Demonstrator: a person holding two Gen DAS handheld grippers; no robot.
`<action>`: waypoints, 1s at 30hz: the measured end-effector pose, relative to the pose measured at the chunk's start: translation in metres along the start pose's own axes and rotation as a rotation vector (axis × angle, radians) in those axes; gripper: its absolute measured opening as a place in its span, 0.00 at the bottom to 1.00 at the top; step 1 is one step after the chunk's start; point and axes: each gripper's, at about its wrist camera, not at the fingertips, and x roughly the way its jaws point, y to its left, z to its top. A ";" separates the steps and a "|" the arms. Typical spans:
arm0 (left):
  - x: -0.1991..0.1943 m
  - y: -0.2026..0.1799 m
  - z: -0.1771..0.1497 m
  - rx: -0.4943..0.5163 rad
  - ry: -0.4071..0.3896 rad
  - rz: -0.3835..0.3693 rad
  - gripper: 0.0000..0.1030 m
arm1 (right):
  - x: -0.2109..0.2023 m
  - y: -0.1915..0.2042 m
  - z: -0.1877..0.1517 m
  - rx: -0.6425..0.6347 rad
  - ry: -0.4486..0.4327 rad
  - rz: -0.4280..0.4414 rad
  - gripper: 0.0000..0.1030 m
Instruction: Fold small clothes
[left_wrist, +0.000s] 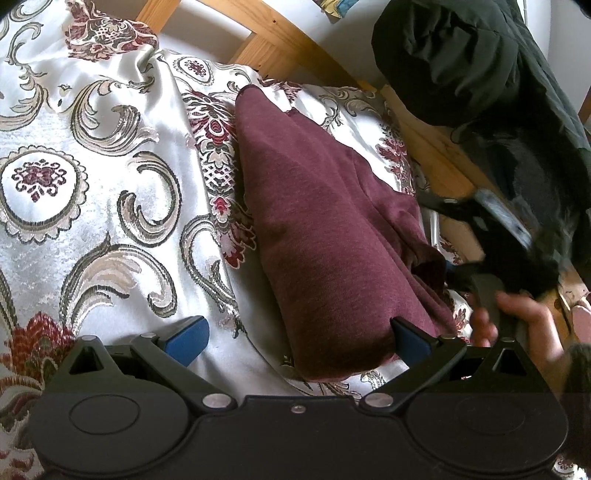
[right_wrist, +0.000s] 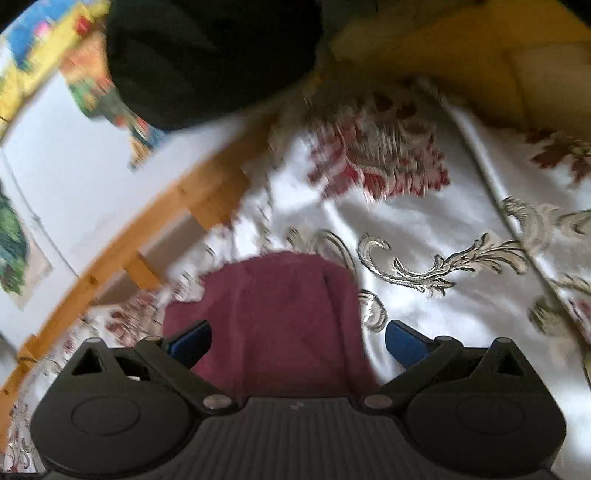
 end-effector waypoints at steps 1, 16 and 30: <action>0.000 0.000 0.000 0.000 0.000 0.000 1.00 | 0.008 0.000 0.003 -0.018 0.009 -0.033 0.85; -0.002 0.000 0.003 -0.023 -0.001 -0.004 0.99 | 0.024 0.041 -0.053 -0.496 -0.076 -0.247 0.78; 0.009 -0.003 0.021 -0.112 -0.021 -0.116 0.99 | 0.020 0.035 -0.059 -0.461 -0.117 -0.240 0.82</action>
